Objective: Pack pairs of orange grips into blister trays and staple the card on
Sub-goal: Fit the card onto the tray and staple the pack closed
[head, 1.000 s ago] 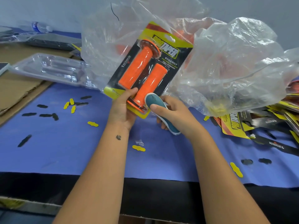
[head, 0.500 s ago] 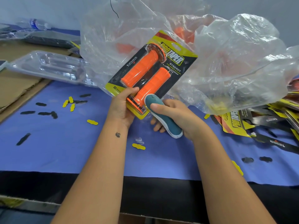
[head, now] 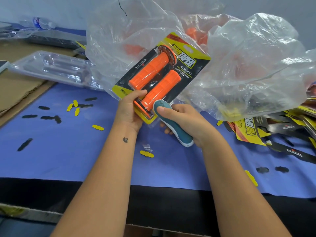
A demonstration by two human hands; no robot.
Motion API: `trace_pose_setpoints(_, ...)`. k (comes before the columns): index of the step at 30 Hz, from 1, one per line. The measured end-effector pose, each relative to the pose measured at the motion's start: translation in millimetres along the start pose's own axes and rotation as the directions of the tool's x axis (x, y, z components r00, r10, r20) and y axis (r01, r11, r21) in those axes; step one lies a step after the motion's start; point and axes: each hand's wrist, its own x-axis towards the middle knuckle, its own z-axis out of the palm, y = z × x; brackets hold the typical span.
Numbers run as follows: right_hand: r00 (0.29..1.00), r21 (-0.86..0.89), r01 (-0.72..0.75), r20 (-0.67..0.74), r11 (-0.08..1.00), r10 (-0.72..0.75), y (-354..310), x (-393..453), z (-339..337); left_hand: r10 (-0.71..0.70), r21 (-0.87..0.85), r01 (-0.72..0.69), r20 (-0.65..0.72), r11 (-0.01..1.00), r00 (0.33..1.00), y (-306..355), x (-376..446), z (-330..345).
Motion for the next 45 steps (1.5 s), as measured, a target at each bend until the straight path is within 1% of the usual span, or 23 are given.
trace_pose_setpoints(6, 0.999, -0.006, 0.030, -0.027, 1.000, -0.030, -2, -2, 1, 0.013, -0.030, -0.013, 0.006, 0.999, 1.000, 2, 0, -2)
trace_pose_setpoints(11, 1.000, 0.020, 0.006, -0.019, 1.000, -0.006, -3, -3, 4, -0.003, -0.042, 0.004, 0.011, 0.999, 1.000, 5, -1, -3)
trace_pose_setpoints(15, 0.999, 0.082, 0.005, -0.041, 0.997, -0.002, -3, -4, 6, 0.032, -0.044, -0.031, 0.037, 0.999, 0.999, 4, -1, 0)
trace_pose_setpoints(16, 0.998, 0.106, 0.008, -0.057, 0.994, -0.002, -3, -4, 8, 0.051, -0.086, -0.047, 0.045, 0.995, 0.998, 4, -1, 1)
trace_pose_setpoints(19, 0.992, 0.233, 0.027, -0.126, 0.972, 0.002, -6, 0, 13, 0.086, -0.314, -0.049, 0.106, 0.948, 0.991, 7, -4, 7)
trace_pose_setpoints(20, 0.989, 0.278, 0.033, -0.144, 0.960, 0.008, -6, 1, 16, 0.092, -0.348, -0.043, 0.125, 0.937, 0.988, 8, -5, 9)
trace_pose_setpoints(21, 0.987, 0.313, 0.037, -0.161, 0.949, 0.015, -6, 2, 18, 0.101, -0.342, -0.050, 0.133, 0.938, 0.986, 7, -7, 12)
trace_pose_setpoints(24, 0.980, 0.368, 0.032, -0.195, 0.929, 0.044, -5, 5, 23, 0.112, -0.221, -0.091, 0.088, 0.971, 0.990, 1, -8, 21)
trace_pose_setpoints(26, 0.975, 0.389, 0.030, -0.215, 0.921, 0.058, -5, 6, 24, 0.097, -0.154, -0.086, 0.062, 0.984, 0.993, -2, -9, 27)
trace_pose_setpoints(29, 0.968, 0.411, 0.029, -0.240, 0.911, 0.077, -5, 8, 23, 0.032, 0.007, -0.032, 0.044, 0.999, 0.999, -9, -10, 30)
trace_pose_setpoints(31, 0.968, 0.419, 0.029, -0.239, 0.907, 0.080, -4, 9, 23, -0.025, 0.060, 0.023, 0.032, 0.998, 0.999, -12, -11, 31)
trace_pose_setpoints(34, 0.970, 0.414, 0.014, -0.225, 0.910, 0.088, -4, 10, 23, -0.040, 0.075, 0.037, 0.040, 0.997, 0.998, -12, -14, 32)
trace_pose_setpoints(38, 0.974, 0.390, 0.002, -0.210, 0.921, 0.087, -4, 9, 22, 0.019, 0.124, -0.027, 0.061, 0.992, 0.998, -11, -12, 30)
trace_pose_setpoints(43, 0.974, 0.385, 0.007, -0.212, 0.923, 0.081, -4, 9, 23, -0.023, 0.160, 0.017, 0.032, 0.987, 0.999, -10, -7, 29)
trace_pose_setpoints(45, 0.973, 0.384, 0.013, -0.219, 0.923, 0.078, -4, 9, 24, 0.006, 0.148, -0.008, 0.018, 0.989, 1.000, -12, -7, 30)
